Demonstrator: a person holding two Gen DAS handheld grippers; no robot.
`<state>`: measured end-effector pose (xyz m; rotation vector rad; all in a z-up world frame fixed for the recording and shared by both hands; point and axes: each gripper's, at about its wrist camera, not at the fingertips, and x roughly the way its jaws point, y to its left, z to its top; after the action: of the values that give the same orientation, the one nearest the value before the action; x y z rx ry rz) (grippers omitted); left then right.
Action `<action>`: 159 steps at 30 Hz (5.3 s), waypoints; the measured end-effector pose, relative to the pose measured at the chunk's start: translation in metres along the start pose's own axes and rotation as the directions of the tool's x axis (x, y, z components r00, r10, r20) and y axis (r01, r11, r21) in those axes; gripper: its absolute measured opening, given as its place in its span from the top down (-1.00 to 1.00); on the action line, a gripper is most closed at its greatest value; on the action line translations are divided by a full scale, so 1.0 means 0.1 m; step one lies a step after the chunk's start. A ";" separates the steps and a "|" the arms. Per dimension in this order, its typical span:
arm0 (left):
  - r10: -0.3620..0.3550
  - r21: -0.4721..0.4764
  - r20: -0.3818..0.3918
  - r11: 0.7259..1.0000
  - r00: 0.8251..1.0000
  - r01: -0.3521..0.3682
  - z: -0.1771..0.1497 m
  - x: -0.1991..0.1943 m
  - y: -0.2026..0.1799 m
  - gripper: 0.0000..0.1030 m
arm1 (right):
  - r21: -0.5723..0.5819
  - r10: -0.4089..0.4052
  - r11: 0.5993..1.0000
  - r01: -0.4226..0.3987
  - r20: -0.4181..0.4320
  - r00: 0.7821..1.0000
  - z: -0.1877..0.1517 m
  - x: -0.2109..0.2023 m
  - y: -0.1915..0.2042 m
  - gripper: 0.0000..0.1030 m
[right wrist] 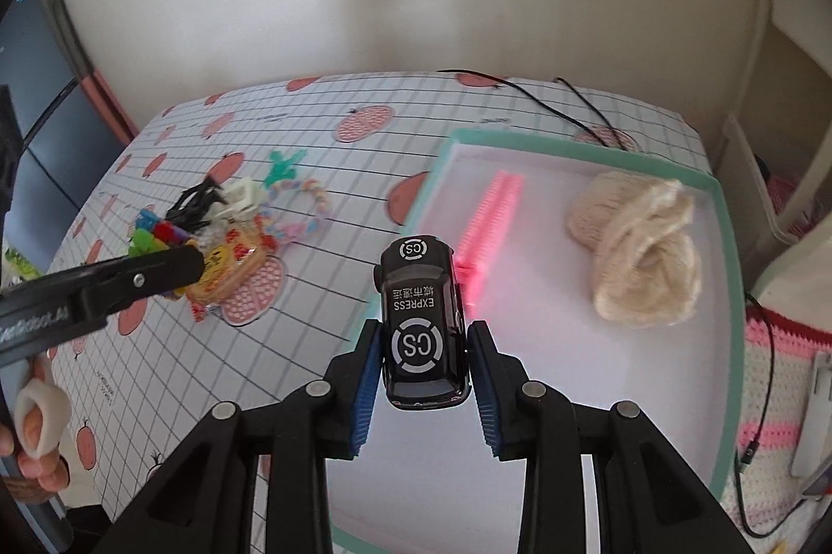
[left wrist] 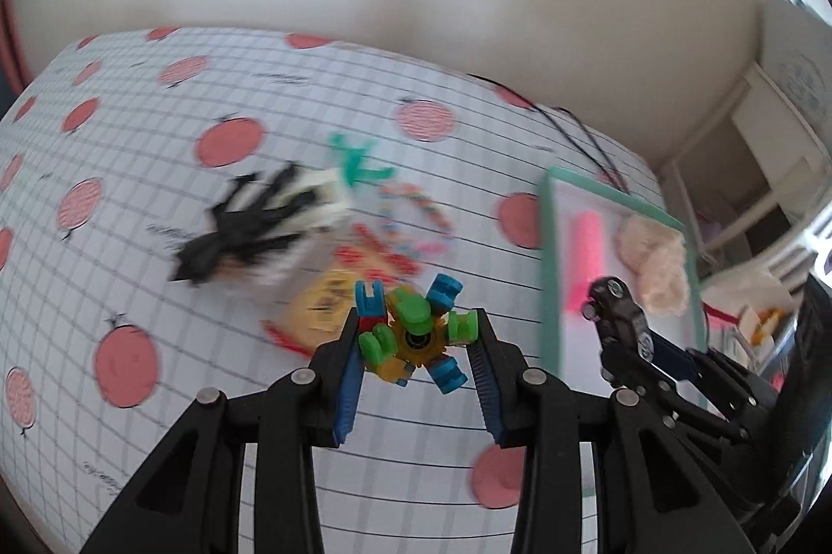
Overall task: Organize objects
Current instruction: 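Carry the blocks and black car into the teal tray with both grippers, then open both grippers to drop the blocks and car in the tray, then move both tools back toward the snack packet and black toy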
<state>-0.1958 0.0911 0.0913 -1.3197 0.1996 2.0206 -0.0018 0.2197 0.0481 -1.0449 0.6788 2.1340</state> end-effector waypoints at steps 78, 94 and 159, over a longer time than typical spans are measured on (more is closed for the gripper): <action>0.006 0.177 -0.005 0.984 1.000 -0.005 -0.07 0.39 -1.07 0.05 | 0.122 -0.148 0.982 0.146 0.011 0.989 -0.12 -0.16 -0.69 -0.37; 0.091 0.149 0.083 0.983 0.992 -0.102 -0.03 0.36 -0.92 -0.99 | 0.109 -0.166 0.981 0.162 0.027 0.986 -0.11 -0.14 -0.66 -1.00; 0.148 0.036 0.099 0.988 0.984 -0.152 0.52 0.21 1.17 -1.00 | -0.058 -0.033 0.998 0.026 -0.124 0.992 0.30 1.28 1.63 -1.00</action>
<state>-0.3125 0.0393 0.0700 -1.2093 0.3050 2.1878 -0.1968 0.1770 -0.0143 -1.2194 0.6614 2.0864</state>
